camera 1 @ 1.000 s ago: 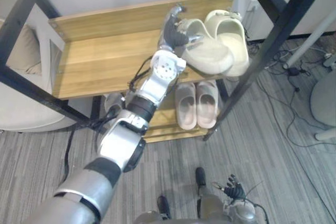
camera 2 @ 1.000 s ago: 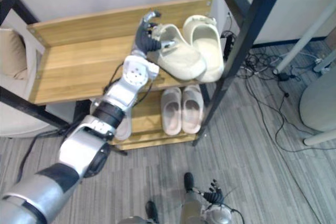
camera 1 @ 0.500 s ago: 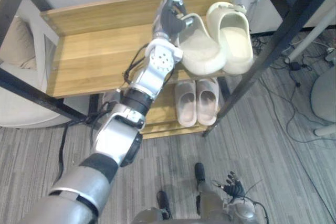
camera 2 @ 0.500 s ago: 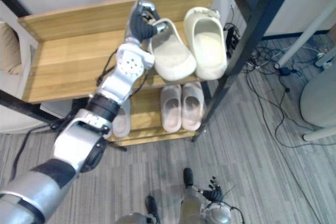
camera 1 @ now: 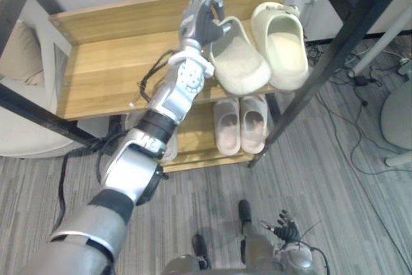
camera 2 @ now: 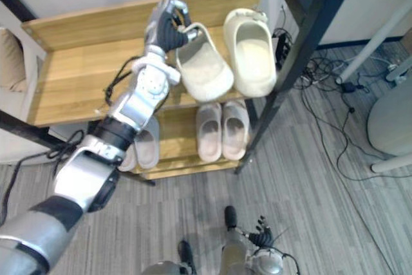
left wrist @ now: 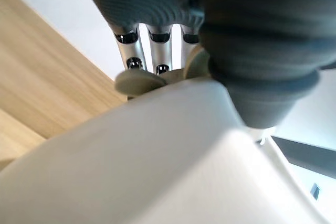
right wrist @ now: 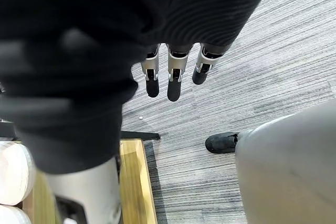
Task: Organize the slippers on the shoe rack
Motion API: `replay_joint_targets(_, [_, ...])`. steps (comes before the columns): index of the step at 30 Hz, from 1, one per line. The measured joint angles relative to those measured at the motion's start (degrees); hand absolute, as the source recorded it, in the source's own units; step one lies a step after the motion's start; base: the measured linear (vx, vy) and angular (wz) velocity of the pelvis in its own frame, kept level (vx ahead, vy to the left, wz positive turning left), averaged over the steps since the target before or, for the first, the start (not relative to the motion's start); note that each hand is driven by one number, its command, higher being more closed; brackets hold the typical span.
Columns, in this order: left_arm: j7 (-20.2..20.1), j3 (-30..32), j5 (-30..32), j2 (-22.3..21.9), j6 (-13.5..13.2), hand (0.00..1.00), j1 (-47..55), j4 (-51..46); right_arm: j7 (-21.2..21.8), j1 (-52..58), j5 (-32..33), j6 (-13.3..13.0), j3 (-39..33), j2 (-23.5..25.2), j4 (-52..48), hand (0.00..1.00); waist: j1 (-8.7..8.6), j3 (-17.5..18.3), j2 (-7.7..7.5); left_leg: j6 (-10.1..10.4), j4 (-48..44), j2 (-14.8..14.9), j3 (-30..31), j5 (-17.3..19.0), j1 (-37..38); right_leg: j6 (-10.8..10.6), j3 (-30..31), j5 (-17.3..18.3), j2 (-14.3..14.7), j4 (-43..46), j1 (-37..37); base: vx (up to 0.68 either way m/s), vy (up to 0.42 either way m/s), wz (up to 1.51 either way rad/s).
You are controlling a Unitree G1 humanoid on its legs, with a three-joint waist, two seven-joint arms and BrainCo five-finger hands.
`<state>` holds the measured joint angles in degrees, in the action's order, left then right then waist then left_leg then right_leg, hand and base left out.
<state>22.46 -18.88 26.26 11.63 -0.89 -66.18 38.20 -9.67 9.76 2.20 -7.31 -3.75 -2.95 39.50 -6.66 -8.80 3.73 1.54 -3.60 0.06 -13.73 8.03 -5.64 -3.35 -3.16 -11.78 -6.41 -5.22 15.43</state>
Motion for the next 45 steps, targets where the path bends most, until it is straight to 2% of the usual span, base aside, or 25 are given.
replay_joint_targets(1, [-0.01,-0.50,0.61,0.45,0.00,0.00,0.00,-0.78,-0.03,-0.10,0.00,-0.01,0.00,-0.01,0.05,0.00,-0.01,0.00,0.00,0.01,-0.31,0.00,-0.03,0.08,-0.49,0.12,0.09,-0.10,0.00,0.00,0.42,0.00,0.000,0.00])
replay_joint_targets(13, [1.11,-1.86,1.17,0.09,0.05,0.00,2.83,-3.46,-0.47,-1.38,-0.02,-0.13,0.05,-0.35,1.69,0.00,-0.02,-0.63,0.26,0.10,-1.29,0.15,0.00,0.25,-1.01,0.20,0.35,-0.36,0.06,0.01,0.51,0.00,0.000,0.00])
replay_joint_targets(20, [2.36,-0.49,0.33,-1.96,0.09,0.00,4.25,-4.47,-0.50,-1.37,-0.01,-0.12,-0.03,-0.34,1.60,0.00,0.11,-0.63,0.26,0.17,-1.47,0.26,0.07,0.30,-1.10,0.18,0.22,-0.38,0.06,0.02,0.42,0.00,0.000,0.00])
replay_joint_targets(34, [2.25,1.57,-5.24,-4.72,0.01,0.00,9.61,-6.27,-0.52,-1.32,-0.01,0.06,-0.09,-0.32,1.75,0.00,0.25,-0.64,0.24,0.11,-1.54,0.23,1.00,0.31,-0.38,0.14,-0.70,-0.37,-0.18,0.00,-0.87,0.00,-0.002,0.03])
replay_joint_targets(45, [2.33,2.15,-8.96,-6.30,-1.10,0.00,11.96,-14.15,-0.53,-1.32,0.00,0.10,-0.30,-0.31,2.06,0.00,0.56,-0.63,0.23,0.05,-1.57,0.14,1.99,0.25,-0.27,0.12,-1.64,-0.35,-0.43,0.01,-1.41,0.02,-0.002,0.04])
